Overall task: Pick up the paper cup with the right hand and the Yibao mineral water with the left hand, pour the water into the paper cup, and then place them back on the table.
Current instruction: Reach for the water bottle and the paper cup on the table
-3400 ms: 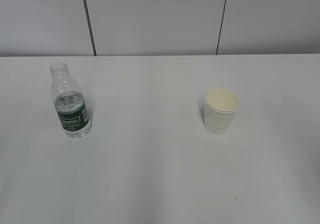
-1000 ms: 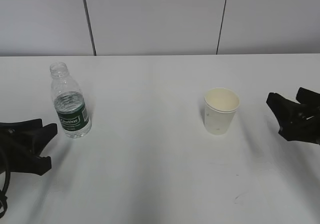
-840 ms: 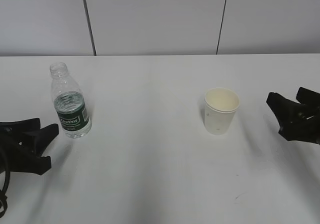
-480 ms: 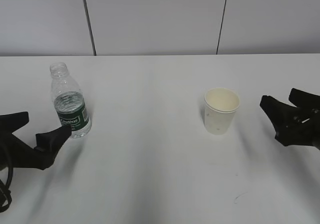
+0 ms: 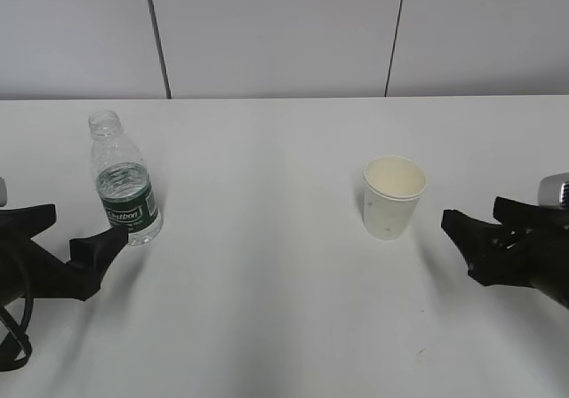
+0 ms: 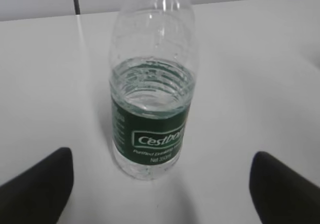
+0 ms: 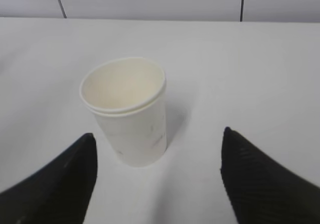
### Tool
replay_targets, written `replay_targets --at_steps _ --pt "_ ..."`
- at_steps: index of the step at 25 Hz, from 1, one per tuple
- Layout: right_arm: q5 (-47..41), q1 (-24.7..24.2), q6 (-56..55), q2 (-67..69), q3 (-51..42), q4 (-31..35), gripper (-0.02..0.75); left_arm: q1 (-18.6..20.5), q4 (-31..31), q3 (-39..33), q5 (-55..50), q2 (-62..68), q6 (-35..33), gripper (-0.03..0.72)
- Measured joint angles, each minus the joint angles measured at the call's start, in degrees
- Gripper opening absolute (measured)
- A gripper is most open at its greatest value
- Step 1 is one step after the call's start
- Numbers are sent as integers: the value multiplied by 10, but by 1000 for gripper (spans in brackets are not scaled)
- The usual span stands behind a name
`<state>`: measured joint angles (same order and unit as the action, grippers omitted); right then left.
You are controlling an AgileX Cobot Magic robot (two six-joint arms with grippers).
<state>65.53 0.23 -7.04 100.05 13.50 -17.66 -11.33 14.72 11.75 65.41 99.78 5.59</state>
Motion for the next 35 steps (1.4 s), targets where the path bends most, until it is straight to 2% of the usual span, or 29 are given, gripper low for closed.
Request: replay_targets --at_steps 5,13,35 --pt "0 0 0 62 33 -4 619 0 -2 0 0 0 0 643" --pt "1 0 -13 130 100 -52 619 0 -3 0 0 0 0 624" --pt "2 0 -54 218 223 -146 619 0 -3 0 0 1 0 594"
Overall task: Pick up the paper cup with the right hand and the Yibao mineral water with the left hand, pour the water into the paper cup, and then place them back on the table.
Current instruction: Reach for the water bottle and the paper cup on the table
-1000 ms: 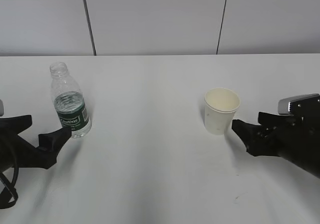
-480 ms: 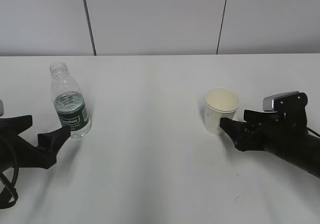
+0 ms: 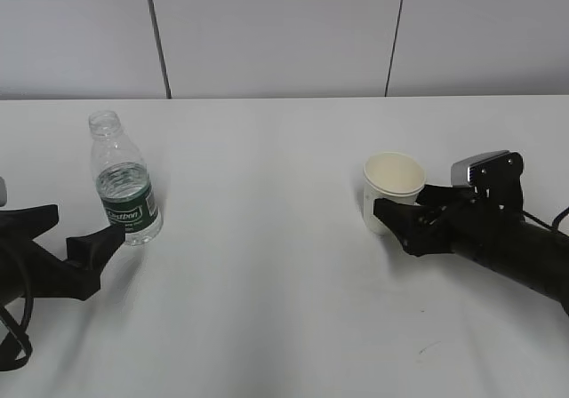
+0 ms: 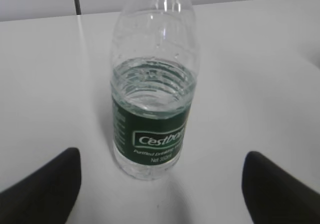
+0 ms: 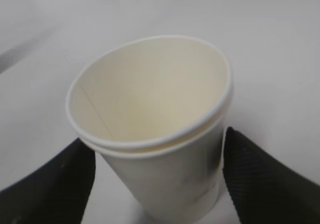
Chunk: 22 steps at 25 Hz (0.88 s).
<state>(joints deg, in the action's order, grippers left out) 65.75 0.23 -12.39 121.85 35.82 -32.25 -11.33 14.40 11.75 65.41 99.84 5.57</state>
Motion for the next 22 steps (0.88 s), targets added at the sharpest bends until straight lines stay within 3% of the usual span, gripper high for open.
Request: replay_targets --at_steps 22 --pt "1 4 -21 56 64 -35 619 0 0 0 0 0 0 592"
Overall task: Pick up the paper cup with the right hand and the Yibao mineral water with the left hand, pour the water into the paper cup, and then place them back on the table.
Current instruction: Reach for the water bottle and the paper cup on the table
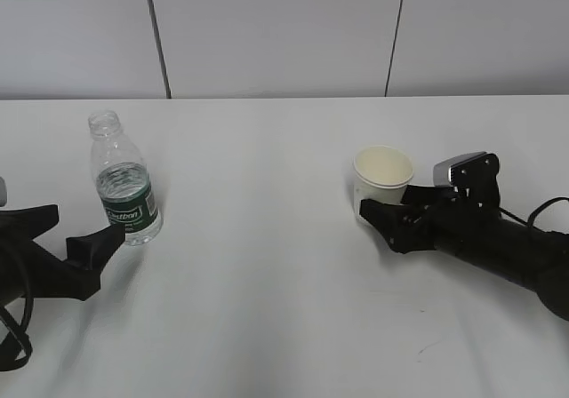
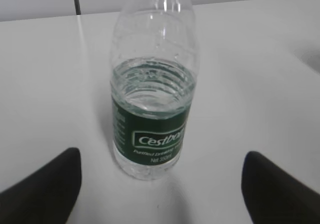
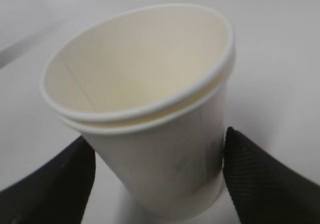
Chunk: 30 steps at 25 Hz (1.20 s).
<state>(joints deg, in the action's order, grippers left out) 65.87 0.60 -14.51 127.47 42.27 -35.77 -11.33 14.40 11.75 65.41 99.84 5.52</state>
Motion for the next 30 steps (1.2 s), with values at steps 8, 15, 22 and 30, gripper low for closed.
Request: replay_targets --at_steps 8,15,22,30 --pt "0 20 0 4 26 10 619 0 0 0 0 0 0 592" --pt "0 26 0 20 54 13 619 0 0 0 0 0 0 592" --pt "0 37 0 33 72 13 619 0 0 0 0 0 0 592" --pt "0 38 0 33 75 26 619 0 0 0 0 0 0 592"
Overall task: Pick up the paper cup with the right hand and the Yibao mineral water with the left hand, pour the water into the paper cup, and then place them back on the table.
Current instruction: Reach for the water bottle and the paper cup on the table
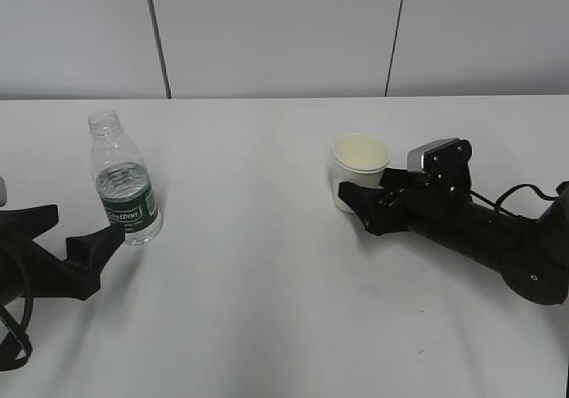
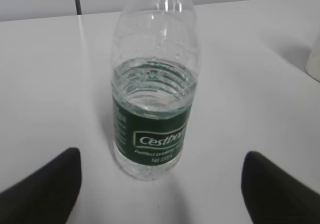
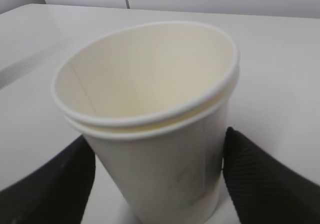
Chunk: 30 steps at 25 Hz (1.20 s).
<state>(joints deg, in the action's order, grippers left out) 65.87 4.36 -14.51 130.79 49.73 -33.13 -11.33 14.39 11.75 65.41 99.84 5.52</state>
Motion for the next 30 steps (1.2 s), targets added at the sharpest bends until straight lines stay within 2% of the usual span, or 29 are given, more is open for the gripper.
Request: replay_targets --at_steps 8,15,22,30 --pt "0 0 0 0 0 1 568 0 0 0 0 0 0 592" --pt "0 0 0 1 0 4 562 0 0 0 0 0 0 592" --pt "0 0 2 1 0 19 662 0 0 0 0 0 -1 592" --pt "0 0 4 1 5 25 671 0 0 0 0 0 -1 592"
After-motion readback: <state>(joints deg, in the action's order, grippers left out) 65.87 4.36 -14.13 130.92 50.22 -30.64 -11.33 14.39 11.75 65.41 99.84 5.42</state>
